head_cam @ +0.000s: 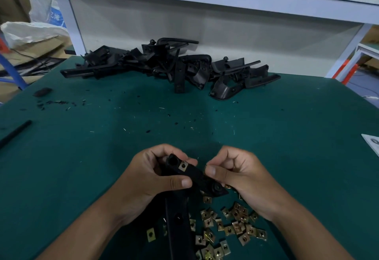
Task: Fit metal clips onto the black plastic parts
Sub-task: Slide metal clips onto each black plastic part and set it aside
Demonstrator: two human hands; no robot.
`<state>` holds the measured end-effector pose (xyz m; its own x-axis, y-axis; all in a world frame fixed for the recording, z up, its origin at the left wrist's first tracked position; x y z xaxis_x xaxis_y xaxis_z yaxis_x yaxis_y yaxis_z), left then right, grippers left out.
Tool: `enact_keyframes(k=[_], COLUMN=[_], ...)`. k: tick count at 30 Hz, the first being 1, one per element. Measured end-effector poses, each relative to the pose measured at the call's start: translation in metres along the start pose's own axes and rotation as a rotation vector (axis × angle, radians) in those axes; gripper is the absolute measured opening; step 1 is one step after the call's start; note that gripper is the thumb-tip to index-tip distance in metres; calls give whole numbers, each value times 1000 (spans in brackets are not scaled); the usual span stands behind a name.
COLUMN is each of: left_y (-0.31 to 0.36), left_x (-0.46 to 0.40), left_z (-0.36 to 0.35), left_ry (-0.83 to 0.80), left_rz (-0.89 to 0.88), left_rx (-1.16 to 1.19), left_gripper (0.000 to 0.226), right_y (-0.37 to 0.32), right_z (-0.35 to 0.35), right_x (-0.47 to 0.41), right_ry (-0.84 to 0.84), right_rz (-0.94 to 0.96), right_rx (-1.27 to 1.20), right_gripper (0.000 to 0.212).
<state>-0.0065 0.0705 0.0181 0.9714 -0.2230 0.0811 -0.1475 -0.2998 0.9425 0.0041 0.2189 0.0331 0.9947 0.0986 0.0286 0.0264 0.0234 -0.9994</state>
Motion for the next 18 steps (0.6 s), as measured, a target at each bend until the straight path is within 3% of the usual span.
enact_keyframes(k=[10,18], left_y=[4,8], left_x=[0,1], left_z=[4,4], left_ry=[45,75], left_rz=[-28,-47], left_rx=[-2,-2], left_gripper=[46,48], right_y=[-7,-3], right_z=[0,2], right_x=[1,2], right_ry=[-17,-14], right_rz=[17,10], right_rx=[-47,47], right_gripper=[14,10])
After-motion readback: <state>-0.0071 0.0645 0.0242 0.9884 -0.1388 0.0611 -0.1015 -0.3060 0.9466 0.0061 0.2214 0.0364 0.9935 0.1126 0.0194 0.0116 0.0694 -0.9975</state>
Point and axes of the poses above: each hand's wrist, its own x-axis away from the middle knuckle, its own z-axis out of the back of the hand, y = z × x, the point moved 10 cm from there along -x, towards the middle knuckle, and after that the axes turned 13 degrees about y, right-handed, at the moved point
